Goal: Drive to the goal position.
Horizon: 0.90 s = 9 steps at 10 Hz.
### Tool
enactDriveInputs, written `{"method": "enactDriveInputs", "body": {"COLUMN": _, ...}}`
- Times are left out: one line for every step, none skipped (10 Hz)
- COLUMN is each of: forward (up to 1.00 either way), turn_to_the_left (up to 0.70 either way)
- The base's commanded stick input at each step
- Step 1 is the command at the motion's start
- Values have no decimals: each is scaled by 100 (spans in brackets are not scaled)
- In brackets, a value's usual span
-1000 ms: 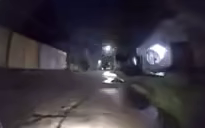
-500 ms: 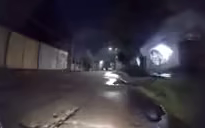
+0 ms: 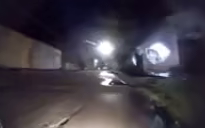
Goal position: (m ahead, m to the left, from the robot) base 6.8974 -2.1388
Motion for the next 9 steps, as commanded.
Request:
{"method": "enactDriveInputs", "body": {"forward": 70, "turn_to_the_left": 0}}
{"method": "enactDriveInputs", "body": {"forward": 70, "turn_to_the_left": 0}}
{"method": "enactDriveInputs", "body": {"forward": 70, "turn_to_the_left": 0}}
{"method": "enactDriveInputs", "body": {"forward": 70, "turn_to_the_left": 0}}
{"method": "enactDriveInputs", "body": {"forward": 70, "turn_to_the_left": 0}}
{"method": "enactDriveInputs", "body": {"forward": 70, "turn_to_the_left": 0}}
{"method": "enactDriveInputs", "body": {"forward": 70, "turn_to_the_left": 0}}
{"method": "enactDriveInputs", "body": {"forward": 70, "turn_to_the_left": 0}}
{"method": "enactDriveInputs", "body": {"forward": 70, "turn_to_the_left": 0}}
